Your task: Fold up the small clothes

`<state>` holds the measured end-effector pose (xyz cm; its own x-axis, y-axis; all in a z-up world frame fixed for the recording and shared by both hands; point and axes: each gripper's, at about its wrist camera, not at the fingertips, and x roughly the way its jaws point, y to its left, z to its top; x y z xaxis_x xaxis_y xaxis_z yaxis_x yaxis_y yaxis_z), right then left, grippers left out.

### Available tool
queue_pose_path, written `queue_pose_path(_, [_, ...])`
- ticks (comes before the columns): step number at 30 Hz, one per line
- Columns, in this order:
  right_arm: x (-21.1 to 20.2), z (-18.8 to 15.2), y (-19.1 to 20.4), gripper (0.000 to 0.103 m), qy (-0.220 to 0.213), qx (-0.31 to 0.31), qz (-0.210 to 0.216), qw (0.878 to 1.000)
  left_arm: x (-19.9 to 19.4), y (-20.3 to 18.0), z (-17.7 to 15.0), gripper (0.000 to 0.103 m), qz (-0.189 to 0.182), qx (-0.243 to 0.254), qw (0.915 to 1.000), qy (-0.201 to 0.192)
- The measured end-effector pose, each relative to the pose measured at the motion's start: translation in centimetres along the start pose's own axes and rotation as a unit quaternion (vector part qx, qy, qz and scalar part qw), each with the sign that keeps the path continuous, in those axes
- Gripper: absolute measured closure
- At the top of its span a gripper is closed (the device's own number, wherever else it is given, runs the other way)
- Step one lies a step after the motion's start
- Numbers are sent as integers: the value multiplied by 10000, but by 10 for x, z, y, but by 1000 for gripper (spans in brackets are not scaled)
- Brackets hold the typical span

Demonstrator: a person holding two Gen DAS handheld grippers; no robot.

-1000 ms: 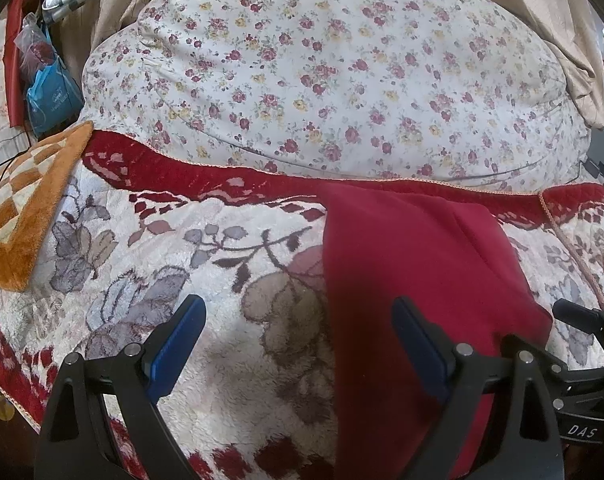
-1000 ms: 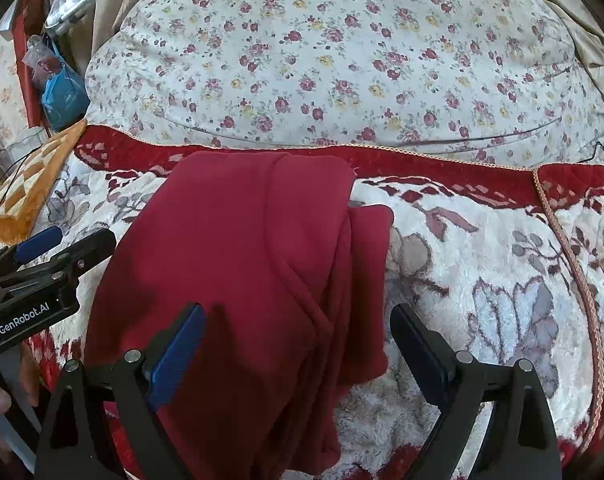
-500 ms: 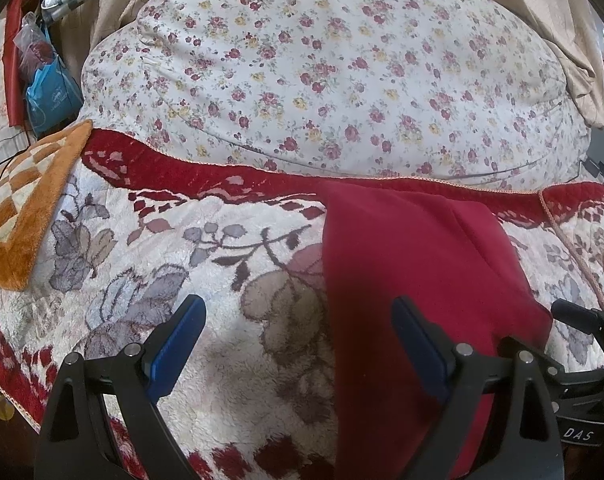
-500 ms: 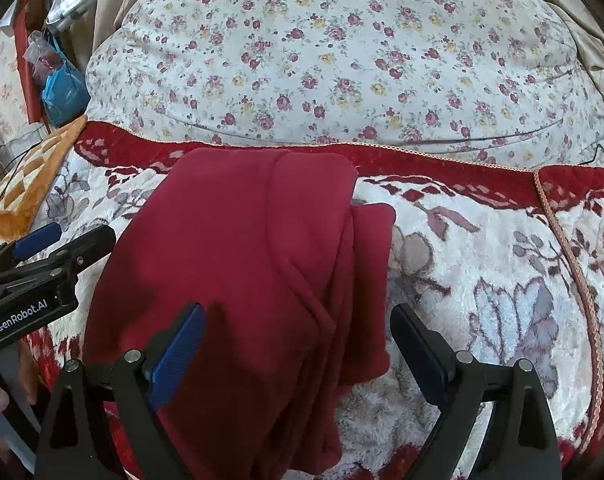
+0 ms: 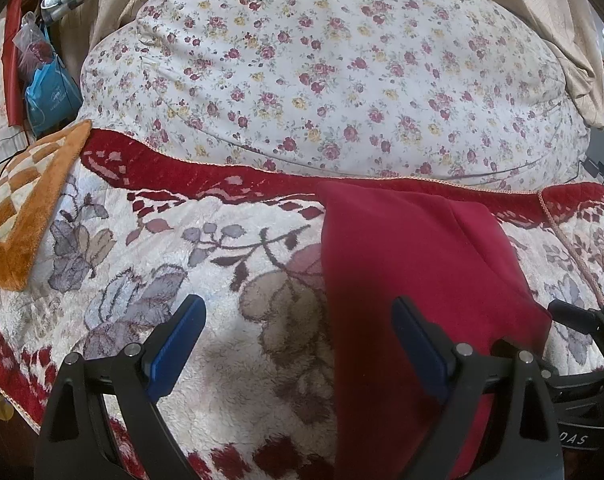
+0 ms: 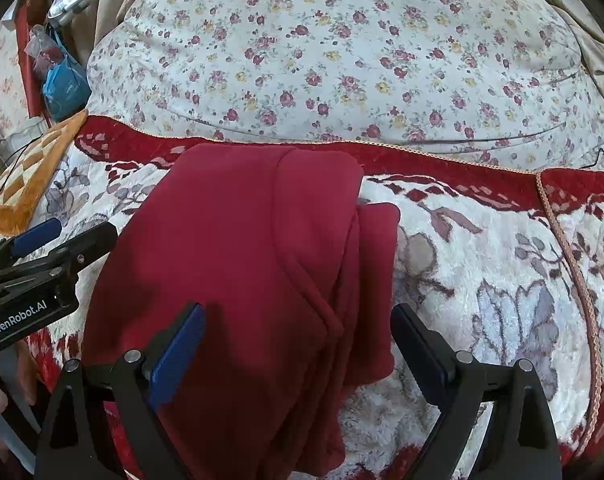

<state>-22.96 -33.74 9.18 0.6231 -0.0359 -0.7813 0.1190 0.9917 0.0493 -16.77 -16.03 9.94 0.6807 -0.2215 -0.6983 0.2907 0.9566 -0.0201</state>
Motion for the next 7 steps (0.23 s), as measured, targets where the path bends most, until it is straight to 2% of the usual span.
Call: queue_pose_path(7, [0, 0, 0, 7, -39, -18, 28, 10000, 2, 0, 0, 10, -62, -19, 10000, 64])
